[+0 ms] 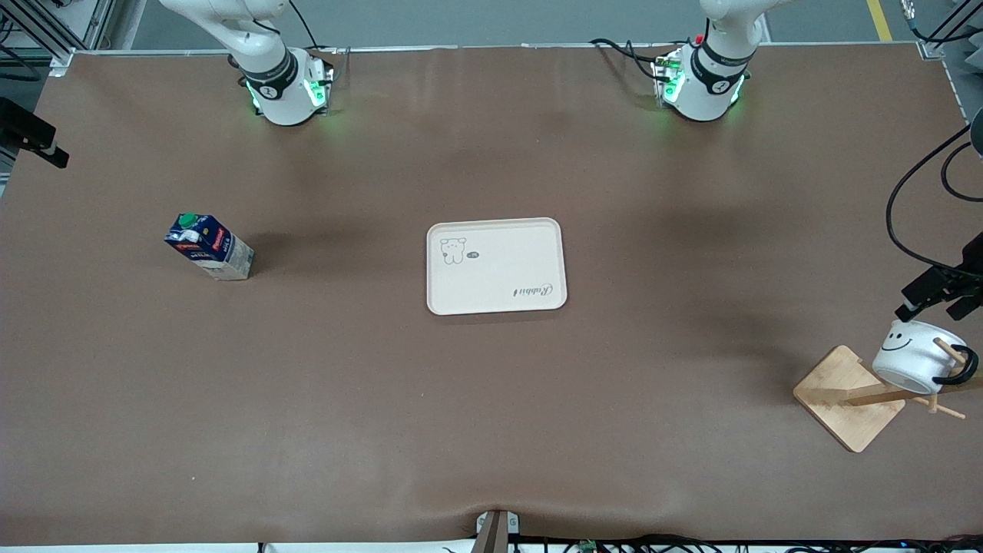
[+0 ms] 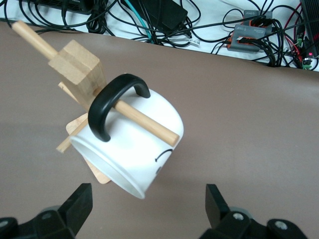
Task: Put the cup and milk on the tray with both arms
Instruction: 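Grasp the white mug rim with the left gripper, then lift the mug off the stand and carry it toward the tray, then lower the mug onto the tray while the right gripper reaches the milk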
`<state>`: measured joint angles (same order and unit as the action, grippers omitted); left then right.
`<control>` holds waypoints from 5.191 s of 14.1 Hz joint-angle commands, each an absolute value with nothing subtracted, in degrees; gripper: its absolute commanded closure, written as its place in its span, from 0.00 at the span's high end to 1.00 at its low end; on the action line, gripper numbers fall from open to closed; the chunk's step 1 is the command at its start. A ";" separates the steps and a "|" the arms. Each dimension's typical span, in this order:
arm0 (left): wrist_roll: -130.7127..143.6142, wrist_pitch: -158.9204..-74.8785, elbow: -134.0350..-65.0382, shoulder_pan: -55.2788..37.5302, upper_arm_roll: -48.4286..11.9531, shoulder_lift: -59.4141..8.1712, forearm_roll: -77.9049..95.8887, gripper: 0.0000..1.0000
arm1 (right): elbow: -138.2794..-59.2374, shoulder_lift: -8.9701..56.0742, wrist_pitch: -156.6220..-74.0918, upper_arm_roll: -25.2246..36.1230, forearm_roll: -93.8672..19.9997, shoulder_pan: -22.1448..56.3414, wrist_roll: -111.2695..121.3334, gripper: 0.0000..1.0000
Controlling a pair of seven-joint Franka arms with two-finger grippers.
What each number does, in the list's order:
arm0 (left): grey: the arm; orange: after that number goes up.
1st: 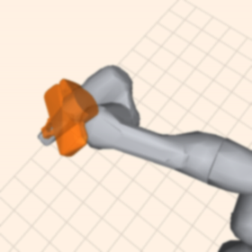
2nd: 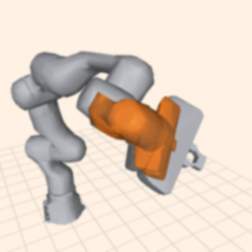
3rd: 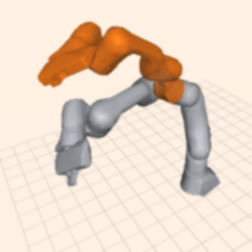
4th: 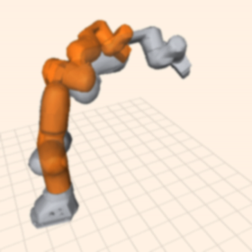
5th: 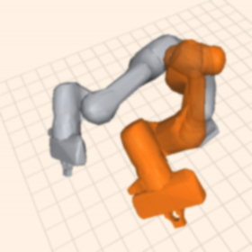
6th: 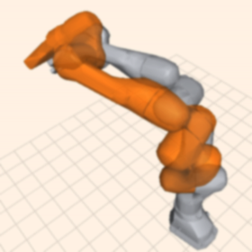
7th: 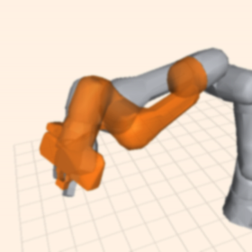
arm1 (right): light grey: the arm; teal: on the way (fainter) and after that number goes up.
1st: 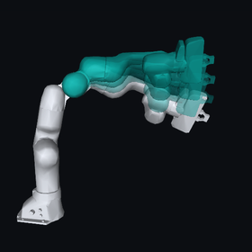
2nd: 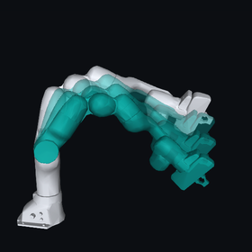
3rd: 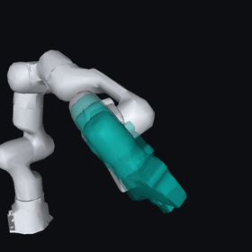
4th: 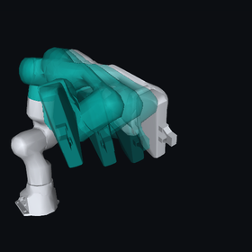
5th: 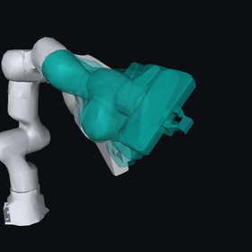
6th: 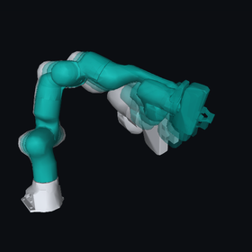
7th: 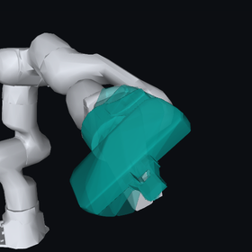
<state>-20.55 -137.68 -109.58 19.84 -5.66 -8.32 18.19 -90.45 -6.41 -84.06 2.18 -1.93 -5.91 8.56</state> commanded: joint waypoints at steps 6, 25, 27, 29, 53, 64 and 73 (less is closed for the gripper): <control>-26.28 -143.52 -108.11 20.30 -6.06 -13.35 21.36 0.82 | -89.91 -6.33 -83.85 2.02 -2.02 -6.42 8.00 1.00; -22.16 -134.40 -108.11 18.81 -11.33 -7.48 20.31 0.00 | -90.00 -6.15 -83.85 2.11 -2.11 -6.68 8.00 1.00; -20.75 -130.10 -108.11 18.72 -11.86 -5.37 20.30 0.00 | -89.91 -6.15 -83.85 2.02 -2.11 -6.68 8.00 1.00; -16.99 -125.62 -108.02 18.72 -13.96 -3.35 19.95 0.00 | -89.91 -6.15 -83.93 2.11 -2.20 -6.68 8.00 1.00; 53.79 -117.42 -94.92 -11.77 -33.93 -32.68 -2.55 0.00 | -90.00 -6.15 -83.85 2.02 -2.20 -6.86 8.00 1.00; 53.70 -117.42 -93.60 -17.22 -31.47 -42.53 -2.46 0.00 | -89.38 0.25 -84.29 1.93 -2.11 -6.68 8.35 1.00; 53.27 -117.42 -92.29 -17.40 -31.03 -44.39 -2.55 1.00 | -89.74 9.84 -84.12 1.94 -8.87 -10.98 7.56 1.00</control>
<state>52.86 -117.89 -94.02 -16.76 -31.36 -43.61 -1.23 -91.19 6.19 -85.56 2.71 -7.06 -9.18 8.34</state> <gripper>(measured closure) 0.559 0.000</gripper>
